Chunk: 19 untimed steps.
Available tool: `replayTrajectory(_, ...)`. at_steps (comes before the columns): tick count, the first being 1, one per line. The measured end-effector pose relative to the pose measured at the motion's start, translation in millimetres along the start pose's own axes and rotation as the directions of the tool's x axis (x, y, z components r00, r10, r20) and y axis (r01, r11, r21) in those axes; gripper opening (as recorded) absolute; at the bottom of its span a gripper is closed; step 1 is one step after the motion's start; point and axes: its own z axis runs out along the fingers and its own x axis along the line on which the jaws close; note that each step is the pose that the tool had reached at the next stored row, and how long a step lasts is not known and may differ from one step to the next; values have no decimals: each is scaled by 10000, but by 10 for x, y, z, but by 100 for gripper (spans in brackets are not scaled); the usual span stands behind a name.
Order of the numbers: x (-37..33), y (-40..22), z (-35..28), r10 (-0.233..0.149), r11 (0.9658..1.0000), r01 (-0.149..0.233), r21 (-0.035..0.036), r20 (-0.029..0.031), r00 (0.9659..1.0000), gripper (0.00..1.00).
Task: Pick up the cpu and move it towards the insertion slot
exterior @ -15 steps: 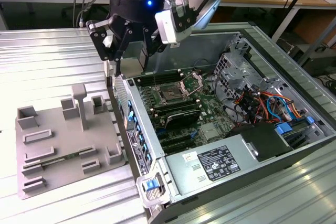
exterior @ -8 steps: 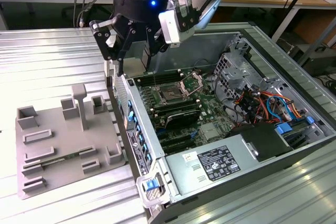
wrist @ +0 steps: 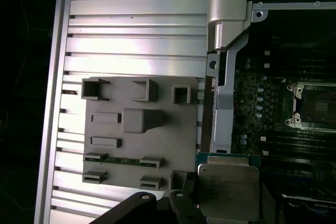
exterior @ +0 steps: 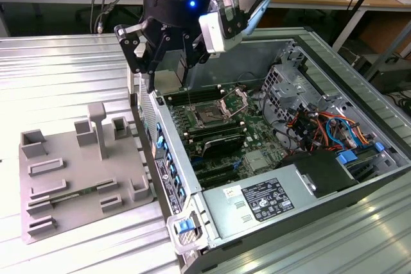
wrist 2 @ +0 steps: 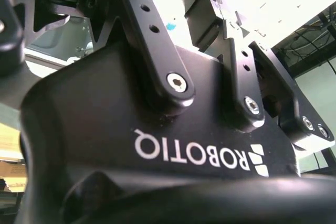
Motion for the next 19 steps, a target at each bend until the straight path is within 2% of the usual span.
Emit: replayTrajectory(19,-144,-12,0,0,10000,0,0,1,10000,55)
